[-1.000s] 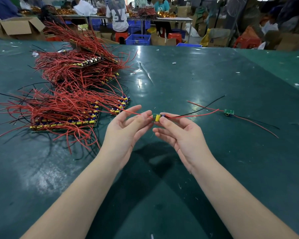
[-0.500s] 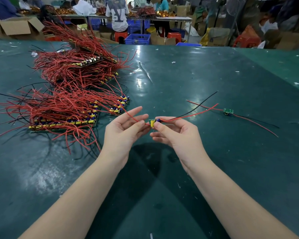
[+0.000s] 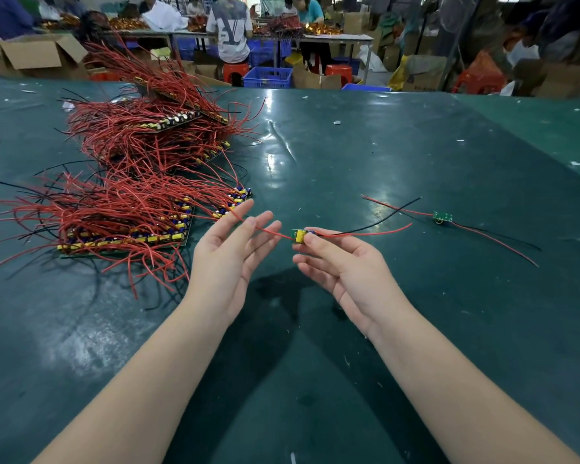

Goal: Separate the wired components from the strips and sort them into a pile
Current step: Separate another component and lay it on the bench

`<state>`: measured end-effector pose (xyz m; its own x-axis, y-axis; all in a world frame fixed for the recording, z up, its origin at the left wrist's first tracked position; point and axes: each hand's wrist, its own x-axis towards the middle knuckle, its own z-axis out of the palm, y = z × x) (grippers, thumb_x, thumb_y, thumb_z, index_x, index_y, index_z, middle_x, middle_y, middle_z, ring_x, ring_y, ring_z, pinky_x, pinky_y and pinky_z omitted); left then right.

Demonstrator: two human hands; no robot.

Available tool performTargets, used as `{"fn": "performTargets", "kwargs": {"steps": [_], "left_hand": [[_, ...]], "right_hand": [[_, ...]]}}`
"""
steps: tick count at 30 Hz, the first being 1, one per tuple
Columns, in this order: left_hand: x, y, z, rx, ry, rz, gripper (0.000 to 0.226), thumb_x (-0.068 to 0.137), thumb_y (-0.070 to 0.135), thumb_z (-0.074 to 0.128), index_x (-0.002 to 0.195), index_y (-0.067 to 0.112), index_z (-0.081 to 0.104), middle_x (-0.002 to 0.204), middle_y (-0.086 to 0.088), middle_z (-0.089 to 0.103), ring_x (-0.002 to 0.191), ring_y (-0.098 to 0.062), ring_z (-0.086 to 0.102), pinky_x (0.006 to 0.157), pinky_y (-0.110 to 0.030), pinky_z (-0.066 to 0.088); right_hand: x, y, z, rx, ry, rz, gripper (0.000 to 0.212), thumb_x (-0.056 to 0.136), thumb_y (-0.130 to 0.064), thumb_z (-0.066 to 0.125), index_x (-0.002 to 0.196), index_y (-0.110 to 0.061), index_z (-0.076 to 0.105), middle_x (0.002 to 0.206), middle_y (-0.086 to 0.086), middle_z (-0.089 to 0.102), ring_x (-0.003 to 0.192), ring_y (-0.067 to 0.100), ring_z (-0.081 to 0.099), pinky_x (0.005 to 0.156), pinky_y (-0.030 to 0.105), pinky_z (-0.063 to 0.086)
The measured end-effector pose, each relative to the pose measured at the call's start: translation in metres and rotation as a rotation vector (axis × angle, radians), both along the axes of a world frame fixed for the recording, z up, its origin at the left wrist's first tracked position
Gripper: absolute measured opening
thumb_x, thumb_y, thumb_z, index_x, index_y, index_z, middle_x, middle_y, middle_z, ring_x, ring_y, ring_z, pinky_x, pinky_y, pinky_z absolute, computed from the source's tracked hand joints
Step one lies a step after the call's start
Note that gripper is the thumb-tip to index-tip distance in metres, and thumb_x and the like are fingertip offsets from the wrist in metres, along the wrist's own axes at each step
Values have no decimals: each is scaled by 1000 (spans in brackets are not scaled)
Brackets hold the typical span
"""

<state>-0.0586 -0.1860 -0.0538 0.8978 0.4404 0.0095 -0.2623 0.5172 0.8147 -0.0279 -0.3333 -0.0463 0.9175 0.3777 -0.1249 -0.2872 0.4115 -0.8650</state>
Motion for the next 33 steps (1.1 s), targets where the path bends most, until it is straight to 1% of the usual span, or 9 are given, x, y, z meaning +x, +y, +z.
{"fn": "performTargets", "kwargs": {"steps": [12, 16, 19, 23, 26, 27, 30, 31, 33], "left_hand": [[0, 8, 5, -20, -34, 46, 17, 96, 2, 52, 107, 6, 64, 91, -9, 75, 89, -19, 73, 72, -23, 57], [1, 15, 9, -117, -88, 114, 16, 94, 0, 54, 104, 6, 65, 93, -10, 74, 91, -21, 72, 76, -24, 56], [1, 17, 9, -121, -102, 156, 16, 93, -3, 54, 100, 5, 65, 91, -10, 74, 91, -21, 72, 77, -24, 56], [1, 21, 11, -180, -99, 188, 13, 96, 5, 54, 103, 6, 65, 91, -9, 75, 93, -20, 72, 76, -24, 56], [1, 21, 12, -206, -100, 215, 15, 96, 9, 55, 107, 7, 65, 96, -7, 75, 101, -19, 70, 82, -25, 56], [1, 19, 13, -198, -91, 194, 18, 94, 15, 59, 109, 10, 64, 100, -6, 74, 104, -19, 68, 84, -26, 56], [2, 3, 10, -121, 45, 13, 56, 69, 39, 69, 118, 15, 61, 113, -5, 71, 106, -16, 67, 88, -28, 56], [3, -2, 8, -81, 91, -57, 59, 65, 40, 69, 117, 14, 62, 115, -5, 70, 105, -16, 67, 88, -29, 56], [3, -9, 2, 10, 115, -187, 49, 67, 34, 70, 110, 12, 65, 112, -6, 70, 106, -16, 66, 90, -31, 55]], "right_hand": [[5, -4, 4, 70, 98, 40, 8, 84, -7, 68, 91, -4, 70, 84, 16, 74, 70, 18, 72, 58, 19, 55], [5, -5, 4, 70, 126, 69, 10, 83, -8, 69, 93, -3, 71, 87, 17, 74, 72, 18, 72, 58, 18, 55], [4, -4, 4, 71, 128, 90, 13, 81, -8, 70, 93, -3, 71, 88, 17, 74, 72, 18, 73, 58, 18, 55], [5, -5, 4, 73, 135, 91, 12, 84, -7, 68, 95, -2, 70, 89, 17, 74, 72, 18, 72, 58, 18, 55], [5, -4, 3, 76, 142, 100, 11, 85, -7, 67, 95, -3, 70, 88, 17, 74, 71, 18, 72, 58, 18, 55], [5, -3, 3, 82, 141, 97, 10, 85, -7, 67, 94, -4, 70, 88, 16, 74, 72, 18, 73, 58, 18, 55], [6, -2, 3, 96, 123, 68, 11, 83, -10, 69, 93, -7, 71, 89, 12, 75, 73, 17, 73, 58, 18, 55], [6, -3, 3, 94, 111, 60, 13, 81, -12, 70, 93, -8, 72, 90, 9, 75, 72, 16, 72, 58, 18, 54], [6, -3, 2, 56, 85, 52, 15, 74, -16, 74, 89, -13, 76, 87, 2, 74, 66, 10, 68, 57, 17, 53]]}}
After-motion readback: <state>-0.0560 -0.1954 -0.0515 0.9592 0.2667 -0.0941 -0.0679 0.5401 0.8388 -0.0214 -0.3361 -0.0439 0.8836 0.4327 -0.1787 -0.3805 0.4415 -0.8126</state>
